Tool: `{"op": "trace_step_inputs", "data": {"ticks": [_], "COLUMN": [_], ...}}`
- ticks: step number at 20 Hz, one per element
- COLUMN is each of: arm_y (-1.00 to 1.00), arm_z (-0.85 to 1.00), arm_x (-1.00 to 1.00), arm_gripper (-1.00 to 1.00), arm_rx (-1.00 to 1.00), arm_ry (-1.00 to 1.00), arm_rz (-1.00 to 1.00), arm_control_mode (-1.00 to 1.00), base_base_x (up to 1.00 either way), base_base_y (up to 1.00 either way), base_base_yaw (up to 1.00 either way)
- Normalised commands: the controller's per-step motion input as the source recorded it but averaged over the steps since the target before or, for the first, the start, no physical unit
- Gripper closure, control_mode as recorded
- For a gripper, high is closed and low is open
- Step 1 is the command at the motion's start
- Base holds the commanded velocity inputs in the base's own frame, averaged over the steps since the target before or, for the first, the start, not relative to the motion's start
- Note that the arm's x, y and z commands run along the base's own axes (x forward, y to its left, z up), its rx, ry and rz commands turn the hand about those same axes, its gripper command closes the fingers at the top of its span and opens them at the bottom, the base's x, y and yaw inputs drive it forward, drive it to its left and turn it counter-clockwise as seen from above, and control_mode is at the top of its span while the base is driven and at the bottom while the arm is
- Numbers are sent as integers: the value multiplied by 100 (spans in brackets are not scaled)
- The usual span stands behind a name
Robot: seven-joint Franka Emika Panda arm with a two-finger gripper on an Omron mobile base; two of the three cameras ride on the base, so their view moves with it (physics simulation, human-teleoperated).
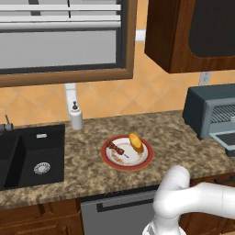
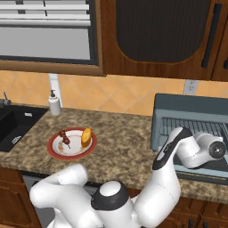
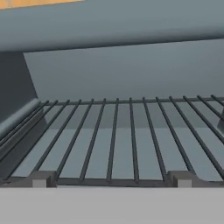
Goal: Pick up the kebab skewer and baguette bread, and place them inside the toaster oven. Close the toaster oven door and start by setting the timer.
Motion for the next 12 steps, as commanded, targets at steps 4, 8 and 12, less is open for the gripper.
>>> {"op": "trace_step_inputs", "data": {"ticks": [4,8,12], "arm_y": [0,0,0], "arm_z": [1,3,0], "arm_x": [9,27,26], "arm_gripper": [-100,-100,-100], "arm_rx": [0,0,0], "arm_ry": [1,0,1], "arm_rz": [0,0,0], "arm_control_mode": [-100,-100,-100], "base_base_x": [0,0,0], "base_base_y": [0,0,0], "base_base_yaw": [0,0,0]}}
